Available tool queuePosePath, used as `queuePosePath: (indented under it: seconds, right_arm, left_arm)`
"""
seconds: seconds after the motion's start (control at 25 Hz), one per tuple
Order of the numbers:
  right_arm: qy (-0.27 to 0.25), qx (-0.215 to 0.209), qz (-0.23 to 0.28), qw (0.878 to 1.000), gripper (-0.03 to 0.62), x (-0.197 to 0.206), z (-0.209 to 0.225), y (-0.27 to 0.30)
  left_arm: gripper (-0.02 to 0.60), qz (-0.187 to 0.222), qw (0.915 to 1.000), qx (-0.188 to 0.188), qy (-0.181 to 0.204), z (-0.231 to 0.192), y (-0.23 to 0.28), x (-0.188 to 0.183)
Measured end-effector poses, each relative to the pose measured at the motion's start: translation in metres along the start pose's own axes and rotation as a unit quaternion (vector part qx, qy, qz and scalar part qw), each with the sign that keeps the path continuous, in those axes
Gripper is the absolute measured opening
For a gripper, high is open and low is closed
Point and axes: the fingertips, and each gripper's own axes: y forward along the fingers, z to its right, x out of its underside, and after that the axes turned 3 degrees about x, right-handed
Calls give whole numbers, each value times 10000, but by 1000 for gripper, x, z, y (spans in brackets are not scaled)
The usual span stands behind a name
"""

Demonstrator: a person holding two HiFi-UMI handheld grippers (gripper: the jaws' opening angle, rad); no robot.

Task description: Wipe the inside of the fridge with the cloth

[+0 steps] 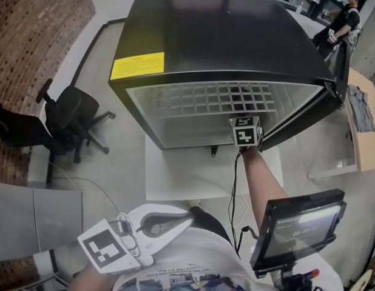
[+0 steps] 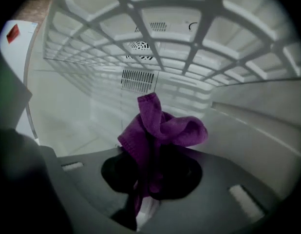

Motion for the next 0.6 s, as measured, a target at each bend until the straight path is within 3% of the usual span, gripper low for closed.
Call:
queuePosePath:
  seconds: [0.24, 0.6]
  right_arm:
    - [-62, -160, -356, 9992, 78, 21, -3, 24]
    - [-179, -683, -327, 9970, 78, 13, -52, 39]
  left_arm:
    - [6, -40, 9997, -223, -54, -14, 8, -4]
    - [6, -20, 9992, -375, -157, -25, 10, -8]
